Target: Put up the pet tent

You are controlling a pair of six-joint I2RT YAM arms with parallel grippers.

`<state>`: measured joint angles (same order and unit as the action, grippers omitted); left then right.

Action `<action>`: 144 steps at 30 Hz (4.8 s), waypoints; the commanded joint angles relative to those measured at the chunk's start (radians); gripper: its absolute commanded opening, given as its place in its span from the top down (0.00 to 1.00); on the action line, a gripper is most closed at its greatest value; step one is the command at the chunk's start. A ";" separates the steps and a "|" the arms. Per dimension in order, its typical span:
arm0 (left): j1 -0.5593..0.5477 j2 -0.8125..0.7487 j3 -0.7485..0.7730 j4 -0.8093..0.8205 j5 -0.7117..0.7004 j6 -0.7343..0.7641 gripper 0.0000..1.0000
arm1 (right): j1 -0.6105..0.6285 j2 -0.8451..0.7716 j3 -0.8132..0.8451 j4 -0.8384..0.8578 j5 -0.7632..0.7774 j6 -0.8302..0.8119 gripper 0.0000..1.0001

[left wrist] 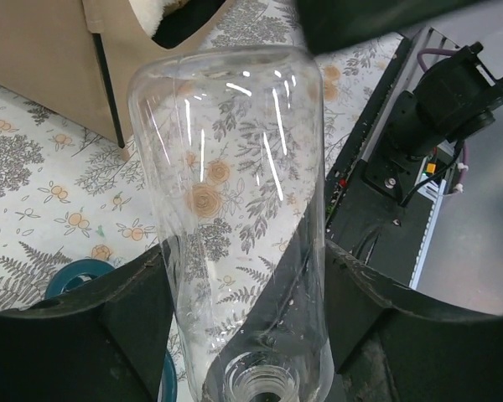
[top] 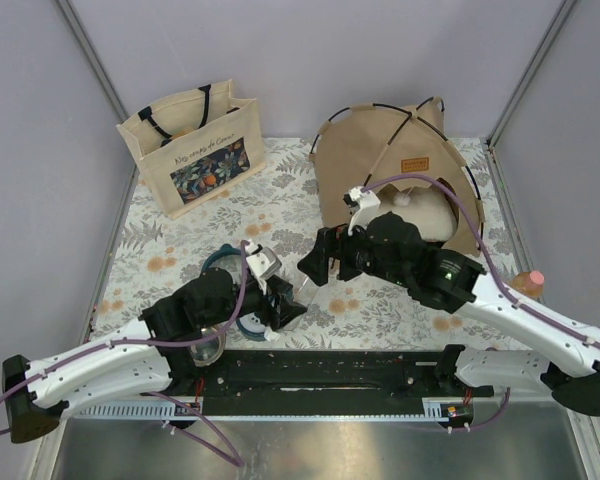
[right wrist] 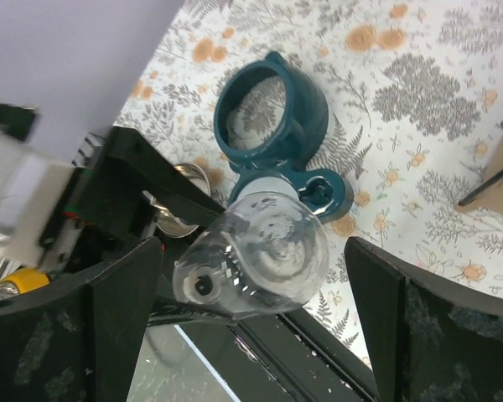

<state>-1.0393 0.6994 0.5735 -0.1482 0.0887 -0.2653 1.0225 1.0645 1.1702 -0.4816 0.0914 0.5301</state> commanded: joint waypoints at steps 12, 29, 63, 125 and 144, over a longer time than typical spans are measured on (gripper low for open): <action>-0.008 -0.100 -0.003 0.036 0.049 0.005 0.41 | 0.005 0.065 -0.149 0.207 -0.154 0.238 0.04; -0.010 -0.139 0.003 -0.033 -0.240 -0.023 0.01 | 0.005 0.072 -0.141 0.244 -0.026 0.122 0.52; -0.008 -0.215 0.115 -0.568 -0.730 -0.414 0.01 | 0.005 0.390 -0.181 0.588 0.242 -0.303 0.52; -0.008 -0.241 0.170 -0.625 -0.799 -0.385 0.01 | 0.085 0.500 0.127 0.242 0.349 -0.469 0.00; -0.008 -0.296 0.167 -0.645 -0.774 -0.436 0.01 | 0.085 0.167 -0.050 0.155 0.157 -0.184 0.18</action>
<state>-1.0512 0.4137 0.7124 -0.8150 -0.6853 -0.6769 1.1011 1.2610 1.2270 -0.3099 0.3058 0.1871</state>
